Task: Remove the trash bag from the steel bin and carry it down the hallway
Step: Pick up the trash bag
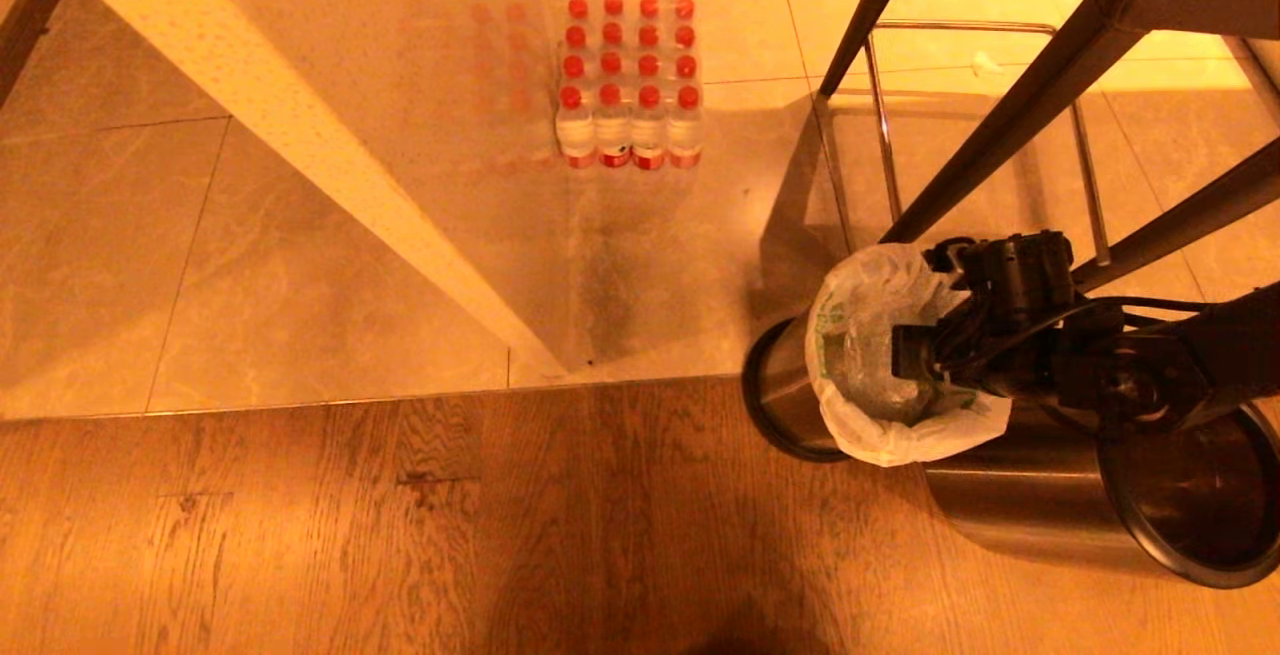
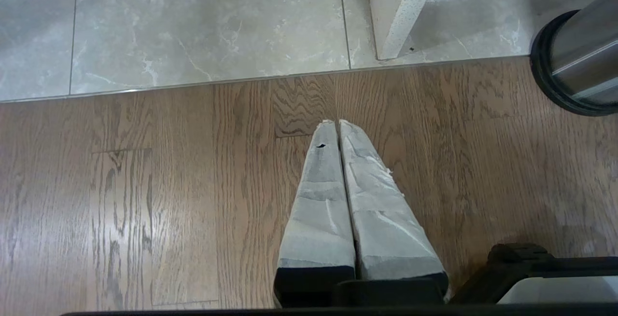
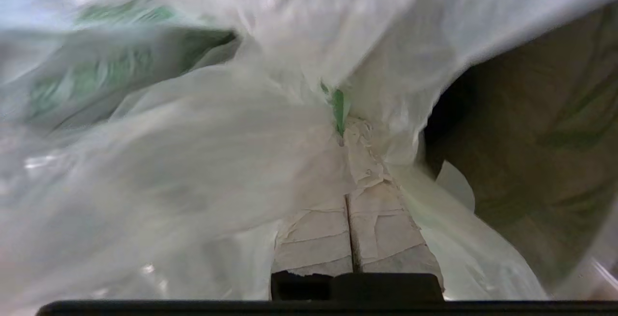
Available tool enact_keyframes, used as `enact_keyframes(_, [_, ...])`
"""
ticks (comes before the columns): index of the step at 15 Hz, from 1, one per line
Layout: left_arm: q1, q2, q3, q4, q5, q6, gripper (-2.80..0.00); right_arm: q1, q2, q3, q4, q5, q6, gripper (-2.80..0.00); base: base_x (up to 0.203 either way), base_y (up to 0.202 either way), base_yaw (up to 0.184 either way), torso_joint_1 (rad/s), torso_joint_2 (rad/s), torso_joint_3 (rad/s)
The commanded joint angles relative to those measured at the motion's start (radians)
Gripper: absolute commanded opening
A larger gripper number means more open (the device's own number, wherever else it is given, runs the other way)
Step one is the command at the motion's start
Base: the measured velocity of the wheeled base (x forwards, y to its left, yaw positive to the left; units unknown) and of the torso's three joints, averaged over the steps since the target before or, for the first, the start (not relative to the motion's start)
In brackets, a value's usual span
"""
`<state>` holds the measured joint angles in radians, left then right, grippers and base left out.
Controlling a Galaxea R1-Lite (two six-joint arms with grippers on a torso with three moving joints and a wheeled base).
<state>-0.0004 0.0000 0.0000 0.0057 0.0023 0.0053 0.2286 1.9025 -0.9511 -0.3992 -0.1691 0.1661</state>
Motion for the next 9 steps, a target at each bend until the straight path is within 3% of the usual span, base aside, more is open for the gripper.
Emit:
enact_keyframes(1, [-0.001, 0.0, 0.0, 0.0, 0.001, 0.0, -2.8, 0.008, -0.074, 0.002, 0.039, 0.001, 0.004, -2.8, 0.0, 0.0, 0.0, 0.0, 0.0, 0.0])
enact_keyframes(4, [-0.001, 0.0, 0.0, 0.0, 0.001, 0.001, -2.8, 0.045, -0.196, 0.01, 0.201, 0.01, 0.041, -2.8, 0.0, 0.0, 0.0, 0.0, 0.0, 0.0])
enact_keyframes(9, [-0.001, 0.0, 0.0, 0.0, 0.001, 0.001, -2.8, 0.103, -0.243, -0.037, 0.291, 0.009, 0.08, -2.8, 0.0, 0.0, 0.0, 0.0, 0.0, 0.0])
